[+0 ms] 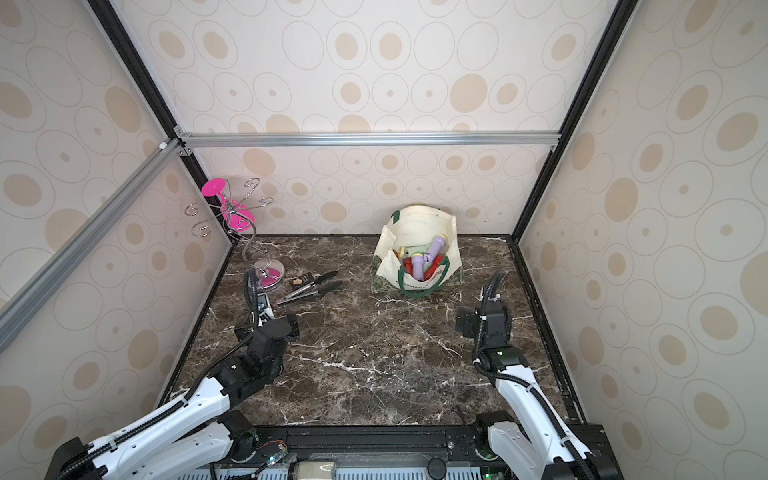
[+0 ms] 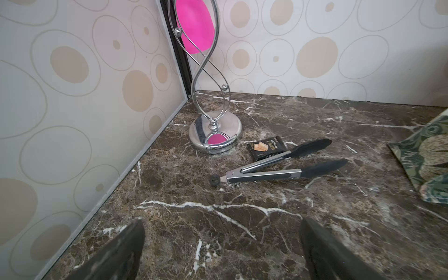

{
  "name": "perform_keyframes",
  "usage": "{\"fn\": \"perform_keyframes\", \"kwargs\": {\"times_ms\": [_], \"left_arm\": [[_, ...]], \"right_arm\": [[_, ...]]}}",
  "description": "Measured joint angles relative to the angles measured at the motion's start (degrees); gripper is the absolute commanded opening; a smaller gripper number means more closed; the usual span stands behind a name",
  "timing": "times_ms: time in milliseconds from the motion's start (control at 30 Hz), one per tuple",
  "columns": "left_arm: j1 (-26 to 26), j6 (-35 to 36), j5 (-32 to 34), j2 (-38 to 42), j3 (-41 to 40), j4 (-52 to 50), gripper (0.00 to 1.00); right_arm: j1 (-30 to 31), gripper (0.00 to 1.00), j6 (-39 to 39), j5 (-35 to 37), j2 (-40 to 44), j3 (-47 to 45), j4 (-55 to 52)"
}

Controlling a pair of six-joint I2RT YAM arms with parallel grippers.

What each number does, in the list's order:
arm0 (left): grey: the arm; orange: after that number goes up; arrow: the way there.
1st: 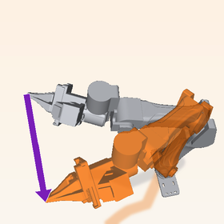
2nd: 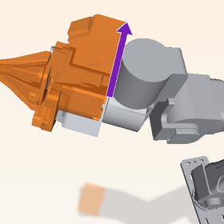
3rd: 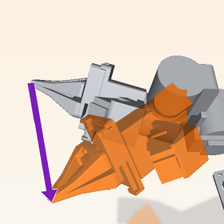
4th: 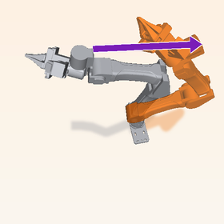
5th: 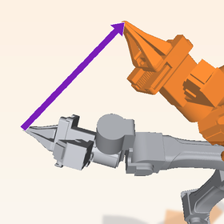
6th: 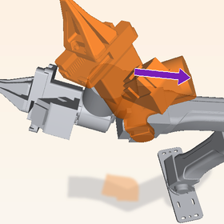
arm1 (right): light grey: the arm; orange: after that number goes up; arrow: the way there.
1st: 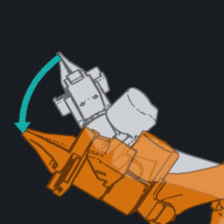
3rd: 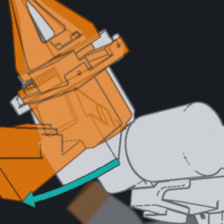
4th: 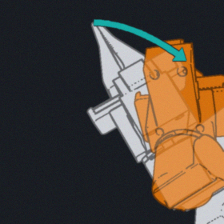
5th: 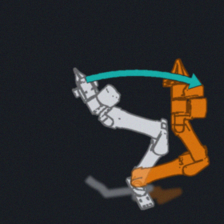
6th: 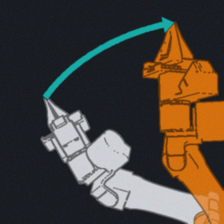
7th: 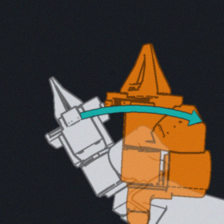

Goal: Put the flashlights into the tote bags
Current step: Reset both arms

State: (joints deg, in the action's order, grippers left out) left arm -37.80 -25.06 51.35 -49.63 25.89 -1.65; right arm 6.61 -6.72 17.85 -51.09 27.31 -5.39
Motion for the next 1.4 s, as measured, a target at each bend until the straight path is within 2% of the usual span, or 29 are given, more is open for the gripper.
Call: {"fn": "perform_keyframes", "kwargs": {"times_ms": [200, 300, 600, 867, 1100, 1400], "left_arm": [[1.0, 5.5, -0.4, 0.3, -9.6, 13.1, 1.00], [2.1, 7.7, -1.4, 0.2, -11.6, 16.9, 1.00], [5.4, 13.2, -4.2, -7.2, -11.4, 27.5, 1.00], [10.3, 17.0, -9.4, -12.3, -11.4, 38.0, 1.00], [14.0, 18.9, -14.2, -20.3, -9.7, 47.2, 1.00], [16.3, 21.3, -19.4, -29.3, -5.9, 57.0, 1.00]], "right_arm": [[-0.6, 1.00, 1.9, -0.2, 1.7, -4.2, 2.4], [-1.1, 1.00, 2.1, -0.3, 2.1, -6.2, 4.1], [-1.5, 1.00, 2.1, -0.1, -4.8, -8.4, 12.4], [-1.5, 1.00, 2.9, -1.2, -10.3, -8.7, 21.6], [-1.9, 1.00, 3.6, -1.9, -20.5, -8.1, 32.2], [-2.8, 1.00, 4.6, -5.1, -31.9, -3.5, 42.8]]}}
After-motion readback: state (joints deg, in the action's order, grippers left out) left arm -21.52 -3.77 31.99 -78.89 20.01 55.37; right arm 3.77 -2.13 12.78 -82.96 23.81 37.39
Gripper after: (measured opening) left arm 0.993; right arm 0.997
